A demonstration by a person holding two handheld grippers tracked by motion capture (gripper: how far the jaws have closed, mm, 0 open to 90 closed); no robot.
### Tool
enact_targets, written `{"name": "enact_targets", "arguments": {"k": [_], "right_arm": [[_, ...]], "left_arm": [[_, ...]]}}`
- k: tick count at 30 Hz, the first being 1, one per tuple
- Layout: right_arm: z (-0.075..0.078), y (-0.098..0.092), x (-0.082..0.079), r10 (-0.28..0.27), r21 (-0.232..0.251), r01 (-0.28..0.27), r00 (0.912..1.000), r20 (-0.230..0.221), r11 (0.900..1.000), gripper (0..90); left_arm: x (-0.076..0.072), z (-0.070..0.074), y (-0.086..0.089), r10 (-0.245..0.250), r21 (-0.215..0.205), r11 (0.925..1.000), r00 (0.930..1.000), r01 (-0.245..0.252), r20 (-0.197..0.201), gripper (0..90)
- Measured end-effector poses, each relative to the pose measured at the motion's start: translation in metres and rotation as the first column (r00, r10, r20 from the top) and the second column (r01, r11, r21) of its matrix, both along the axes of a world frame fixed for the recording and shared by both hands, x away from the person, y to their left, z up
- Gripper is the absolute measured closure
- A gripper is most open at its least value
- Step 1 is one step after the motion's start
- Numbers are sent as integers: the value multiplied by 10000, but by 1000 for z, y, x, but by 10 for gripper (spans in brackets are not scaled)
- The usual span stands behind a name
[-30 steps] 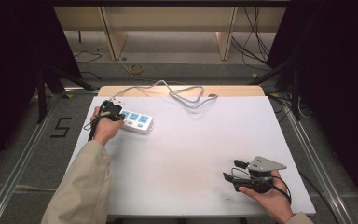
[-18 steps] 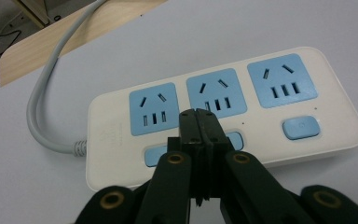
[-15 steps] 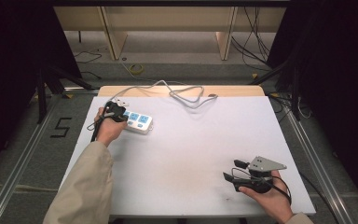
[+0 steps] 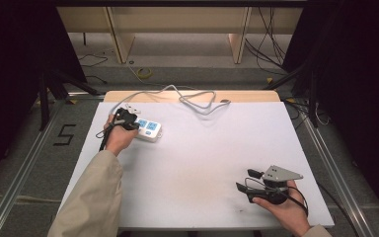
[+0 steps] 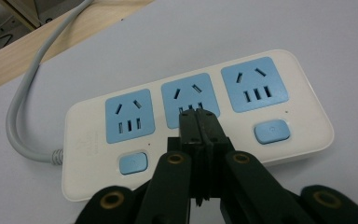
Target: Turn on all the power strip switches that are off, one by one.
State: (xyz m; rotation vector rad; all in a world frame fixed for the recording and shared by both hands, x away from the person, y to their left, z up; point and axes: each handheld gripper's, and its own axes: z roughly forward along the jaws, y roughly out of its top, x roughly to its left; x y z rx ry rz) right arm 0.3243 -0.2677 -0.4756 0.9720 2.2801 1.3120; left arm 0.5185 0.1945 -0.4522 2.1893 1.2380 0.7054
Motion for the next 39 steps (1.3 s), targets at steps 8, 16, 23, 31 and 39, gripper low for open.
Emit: {"name": "enact_targets", "arguments": {"k": [8,16,23,31,39], "right_arm": [[0,0,0,13,-1,-13,10000,-13,10000,337],[0,0,0,13,4,-13,10000,-10,10000,338],[0,0,0,17,3,-17,10000,-21,10000,338],[0,0,0,17,2,-17,10000,-23,10000,337],[0,0,0,30,2,-30,10000,-27,10000,337]], "left_arm": [[-1,1,-2,-56,-13,10000,10000,56,-6,900],[-1,0,-6,-127,-55,9999,9999,127,-23,900],[-1,0,-10,-212,-96,9997,9998,212,-32,900],[-1,-1,-15,-307,-126,9995,9995,306,-48,900],[-1,-2,-17,-347,-119,9993,9993,346,-99,900]]}}
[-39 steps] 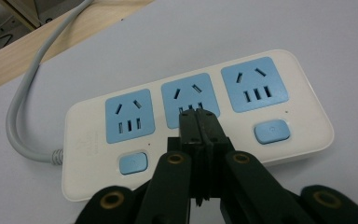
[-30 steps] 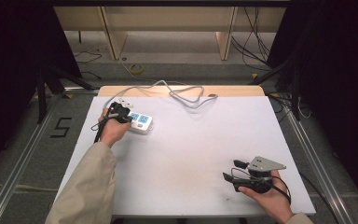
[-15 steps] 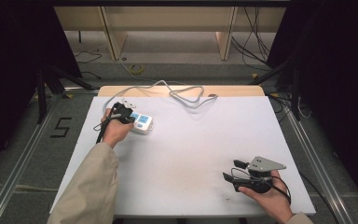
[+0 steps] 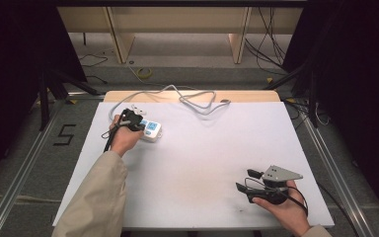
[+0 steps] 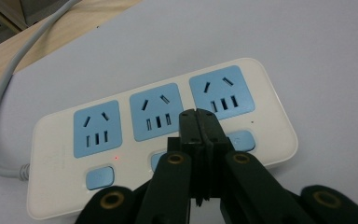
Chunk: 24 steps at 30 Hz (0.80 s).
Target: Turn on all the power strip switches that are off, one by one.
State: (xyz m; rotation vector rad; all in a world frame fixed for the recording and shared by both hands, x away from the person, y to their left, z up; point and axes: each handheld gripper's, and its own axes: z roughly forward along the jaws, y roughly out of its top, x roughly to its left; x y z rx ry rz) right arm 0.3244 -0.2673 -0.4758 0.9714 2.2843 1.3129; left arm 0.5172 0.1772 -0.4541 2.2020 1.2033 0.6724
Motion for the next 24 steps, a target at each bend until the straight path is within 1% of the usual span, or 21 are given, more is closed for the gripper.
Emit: {"name": "enact_targets", "arguments": {"k": [4,5,8,12,15,22,24], "right_arm": [[0,0,0,2,2,-2,10000,5,10000,337],[0,0,0,1,1,-1,10000,2,10000,337],[0,0,0,5,0,-5,10000,0,10000,337],[0,0,0,5,0,-5,10000,1,10000,337],[0,0,0,1,2,-1,10000,4,10000,337],[0,0,0,8,1,-8,10000,3,10000,337],[0,0,0,4,4,-4,10000,4,10000,337]], "left_arm": [[0,0,-2,-81,13,10000,10000,81,-24,900],[0,-1,-3,-65,-41,10000,10000,65,22,900],[0,-1,-5,-164,-11,9999,9999,164,-18,900],[0,-2,-8,-215,-71,9997,9997,214,-76,900],[1,-1,-9,-262,-13,9997,9996,262,-96,900],[0,2,-15,-367,-52,9993,9993,367,-53,900],[0,2,-16,-375,-55,9993,9993,375,-94,900]]}}
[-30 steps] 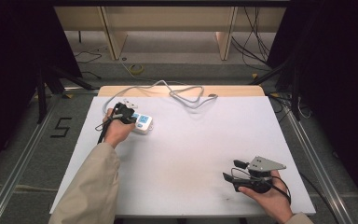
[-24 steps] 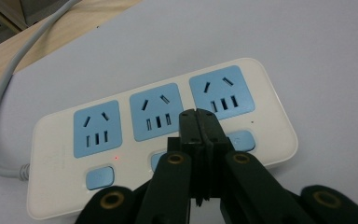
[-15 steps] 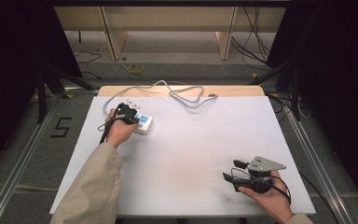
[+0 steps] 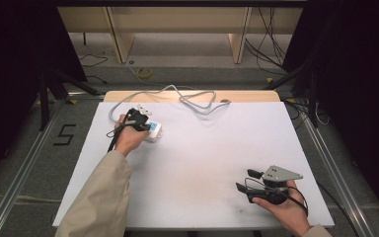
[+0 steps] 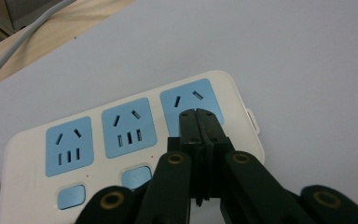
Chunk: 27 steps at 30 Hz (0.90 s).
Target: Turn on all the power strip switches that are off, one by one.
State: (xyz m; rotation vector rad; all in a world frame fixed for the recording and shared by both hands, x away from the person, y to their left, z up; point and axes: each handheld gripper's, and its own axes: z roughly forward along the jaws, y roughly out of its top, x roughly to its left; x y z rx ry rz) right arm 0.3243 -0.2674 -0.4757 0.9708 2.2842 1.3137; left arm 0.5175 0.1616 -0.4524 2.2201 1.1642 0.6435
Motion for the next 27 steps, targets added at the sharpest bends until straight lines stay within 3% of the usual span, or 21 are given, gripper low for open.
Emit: {"name": "enact_targets", "arguments": {"k": [20,27], "right_arm": [[0,0,0,20,-16,-20,10000,-16,10000,337],[0,0,0,39,-28,-39,10000,-12,10000,336]], "left_arm": [[0,4,-4,-10,145,9999,9997,14,-259,900],[1,4,-4,-24,314,9995,9983,42,-579,900]]}}
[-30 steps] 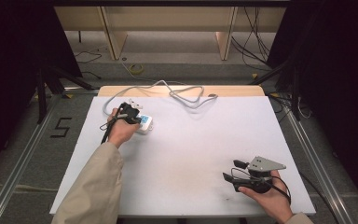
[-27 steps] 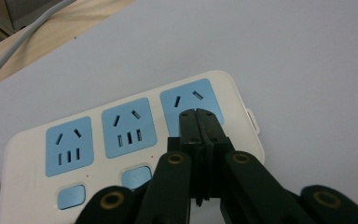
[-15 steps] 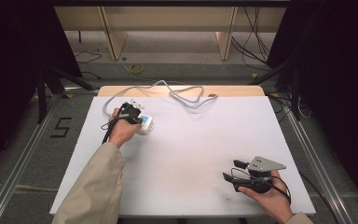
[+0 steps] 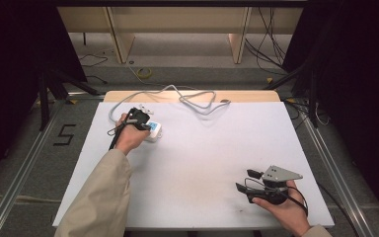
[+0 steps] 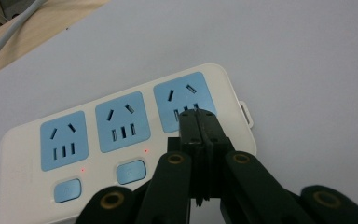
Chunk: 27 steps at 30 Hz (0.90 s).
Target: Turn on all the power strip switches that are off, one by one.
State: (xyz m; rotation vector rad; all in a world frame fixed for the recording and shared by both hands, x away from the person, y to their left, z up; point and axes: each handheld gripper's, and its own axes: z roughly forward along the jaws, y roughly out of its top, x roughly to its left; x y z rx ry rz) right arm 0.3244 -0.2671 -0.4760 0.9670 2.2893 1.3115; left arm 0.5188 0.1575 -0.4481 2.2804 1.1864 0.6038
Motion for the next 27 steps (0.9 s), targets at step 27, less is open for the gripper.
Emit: {"name": "enact_targets", "arguments": {"k": [27], "right_arm": [[0,0,0,17,15,-17,10000,13,10000,335]], "left_arm": [[5,0,-1,-41,250,9997,9993,50,-367,900]]}}
